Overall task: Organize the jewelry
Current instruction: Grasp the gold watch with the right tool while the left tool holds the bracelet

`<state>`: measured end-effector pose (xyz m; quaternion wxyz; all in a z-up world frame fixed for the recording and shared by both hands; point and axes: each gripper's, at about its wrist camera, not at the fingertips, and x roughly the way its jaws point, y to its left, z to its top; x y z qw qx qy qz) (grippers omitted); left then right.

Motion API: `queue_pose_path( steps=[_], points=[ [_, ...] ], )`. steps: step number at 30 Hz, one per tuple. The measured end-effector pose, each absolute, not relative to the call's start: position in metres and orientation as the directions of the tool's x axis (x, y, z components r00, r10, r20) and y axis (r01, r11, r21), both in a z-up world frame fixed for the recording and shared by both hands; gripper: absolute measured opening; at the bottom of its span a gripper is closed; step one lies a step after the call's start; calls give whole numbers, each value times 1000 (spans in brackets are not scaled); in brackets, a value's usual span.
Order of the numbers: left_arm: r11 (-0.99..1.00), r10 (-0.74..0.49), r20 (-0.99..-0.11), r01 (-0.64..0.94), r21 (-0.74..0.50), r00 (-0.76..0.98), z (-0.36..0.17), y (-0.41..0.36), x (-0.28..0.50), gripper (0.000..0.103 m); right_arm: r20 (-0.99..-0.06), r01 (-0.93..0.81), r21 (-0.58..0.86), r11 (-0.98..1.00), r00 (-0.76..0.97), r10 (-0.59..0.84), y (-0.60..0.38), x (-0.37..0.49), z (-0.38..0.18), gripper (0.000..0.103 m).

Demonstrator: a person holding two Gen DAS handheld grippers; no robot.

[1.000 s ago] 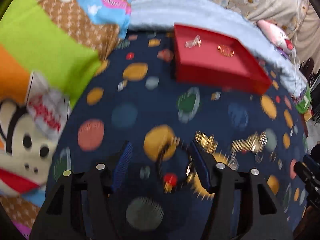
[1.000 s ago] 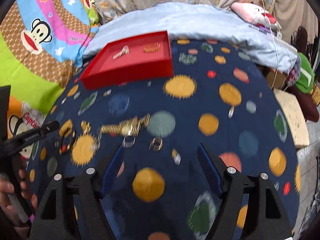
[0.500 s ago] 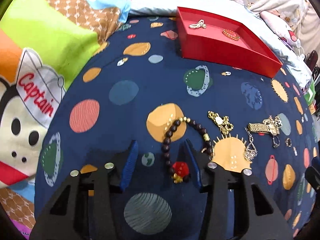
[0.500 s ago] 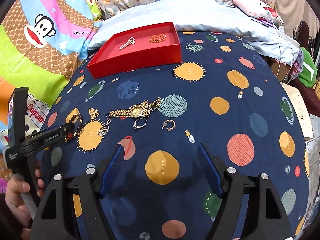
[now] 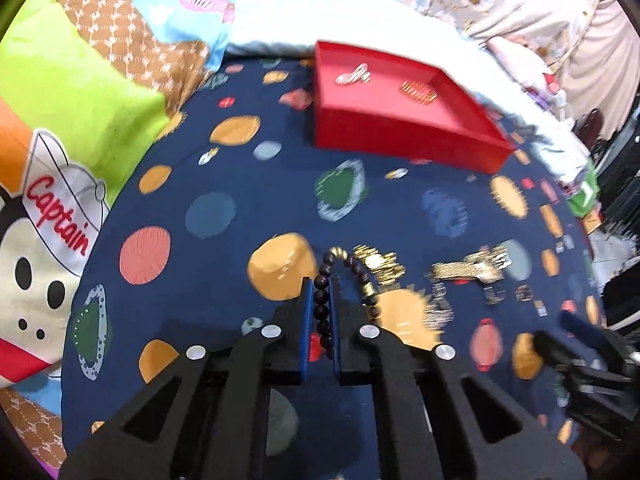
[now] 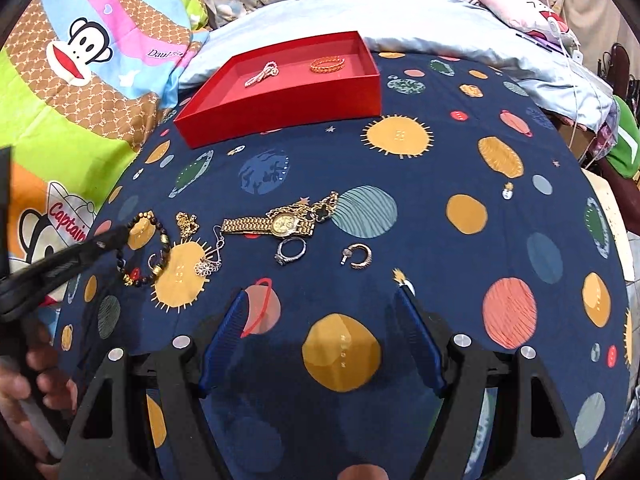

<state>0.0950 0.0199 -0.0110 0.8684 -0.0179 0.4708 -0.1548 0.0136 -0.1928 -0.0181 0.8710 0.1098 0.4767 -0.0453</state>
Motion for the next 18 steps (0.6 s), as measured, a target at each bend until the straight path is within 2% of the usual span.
queue_pose_path(
  steps=[9,15,18],
  points=[
    [914,-391,-772,312,-260,501,23,8,81,7,-823,38,152,988,558,105,-177,55,-27,57],
    [914,-392,-770,310,-262,504,25,8,83,7,-836,1,145,989,534,122,-180,80,-37,56],
    [918,-382,-779,304,-255,498,21,8,85,7,-845,0,164,986,517,140,-181,85,-43,49]
  ],
)
